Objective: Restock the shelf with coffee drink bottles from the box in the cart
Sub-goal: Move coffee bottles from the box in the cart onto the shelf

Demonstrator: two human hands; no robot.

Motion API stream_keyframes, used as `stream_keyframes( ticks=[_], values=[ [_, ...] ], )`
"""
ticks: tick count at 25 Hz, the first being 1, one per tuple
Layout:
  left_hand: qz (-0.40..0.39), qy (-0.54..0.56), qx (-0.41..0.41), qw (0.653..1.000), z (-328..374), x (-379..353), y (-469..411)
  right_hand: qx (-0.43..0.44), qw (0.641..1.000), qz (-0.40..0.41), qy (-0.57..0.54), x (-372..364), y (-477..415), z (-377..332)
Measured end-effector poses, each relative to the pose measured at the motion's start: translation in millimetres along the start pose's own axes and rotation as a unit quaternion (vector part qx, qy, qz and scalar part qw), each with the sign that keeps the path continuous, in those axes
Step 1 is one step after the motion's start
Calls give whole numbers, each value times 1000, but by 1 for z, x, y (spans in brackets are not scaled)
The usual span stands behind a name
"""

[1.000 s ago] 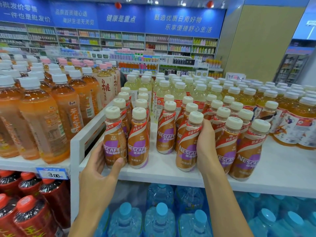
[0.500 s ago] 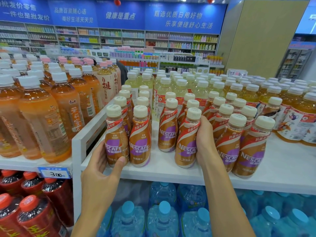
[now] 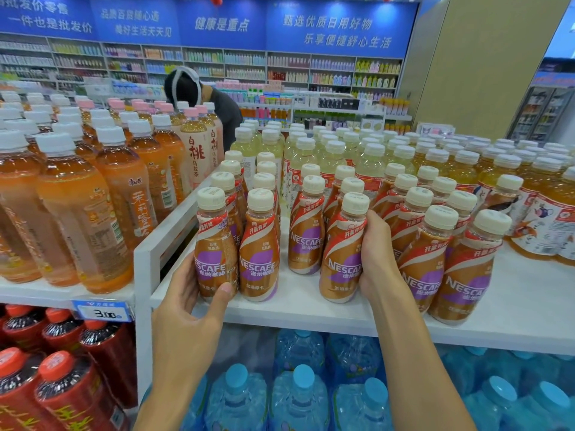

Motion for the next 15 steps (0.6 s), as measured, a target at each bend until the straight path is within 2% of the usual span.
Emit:
stream_keyframes(
  ticks=[15],
  values=[
    [-1,-2,-1,1000,1,1,0,39,998,-39,1,-15,8,-3]
  ],
)
Point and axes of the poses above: each hand's wrist, its own y-axis away from the middle knuckle, its own x-axis out of the back of the hand, z = x × y, the point moved 1 cm from there along -y, towards the middle knuckle, and after that the axes turned 12 degrees about y, right-handed, at the moved point
